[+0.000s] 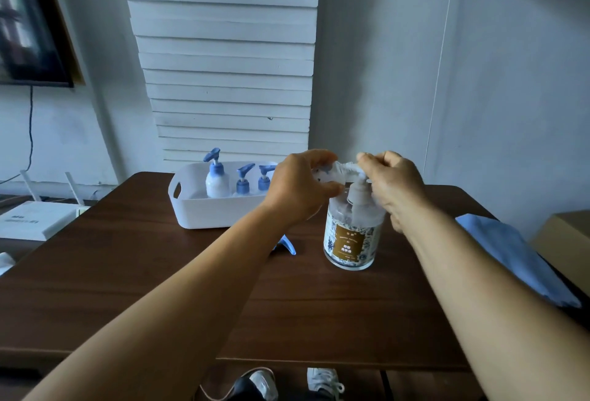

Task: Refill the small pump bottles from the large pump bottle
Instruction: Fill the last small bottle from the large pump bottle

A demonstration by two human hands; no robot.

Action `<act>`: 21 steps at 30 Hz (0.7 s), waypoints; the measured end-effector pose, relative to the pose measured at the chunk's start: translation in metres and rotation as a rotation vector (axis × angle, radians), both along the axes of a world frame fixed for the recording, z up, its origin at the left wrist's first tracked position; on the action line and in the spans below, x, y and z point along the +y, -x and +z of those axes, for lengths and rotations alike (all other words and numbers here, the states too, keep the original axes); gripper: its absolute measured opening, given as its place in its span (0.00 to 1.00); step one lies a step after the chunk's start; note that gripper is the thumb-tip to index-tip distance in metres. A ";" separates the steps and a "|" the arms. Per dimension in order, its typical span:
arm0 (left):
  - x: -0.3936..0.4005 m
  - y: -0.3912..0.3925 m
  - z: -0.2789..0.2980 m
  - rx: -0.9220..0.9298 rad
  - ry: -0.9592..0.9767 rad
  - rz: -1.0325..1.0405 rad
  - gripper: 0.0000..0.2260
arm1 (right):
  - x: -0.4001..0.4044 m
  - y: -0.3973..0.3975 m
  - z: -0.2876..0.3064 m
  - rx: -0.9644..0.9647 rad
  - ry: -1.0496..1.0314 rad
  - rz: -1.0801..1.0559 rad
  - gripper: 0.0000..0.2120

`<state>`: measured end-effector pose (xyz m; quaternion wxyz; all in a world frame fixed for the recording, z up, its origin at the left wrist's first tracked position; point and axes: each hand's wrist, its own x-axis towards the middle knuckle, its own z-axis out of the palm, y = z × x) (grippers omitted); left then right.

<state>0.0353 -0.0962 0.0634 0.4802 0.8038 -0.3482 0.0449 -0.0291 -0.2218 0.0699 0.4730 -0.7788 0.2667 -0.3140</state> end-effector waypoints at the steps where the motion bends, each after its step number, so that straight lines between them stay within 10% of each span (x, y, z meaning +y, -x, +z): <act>1: 0.001 0.001 -0.004 0.007 -0.007 0.000 0.22 | 0.003 0.000 -0.006 -0.004 -0.013 -0.014 0.14; 21: 0.003 0.004 0.004 0.001 0.009 0.010 0.21 | 0.002 0.004 0.008 0.035 0.000 0.020 0.13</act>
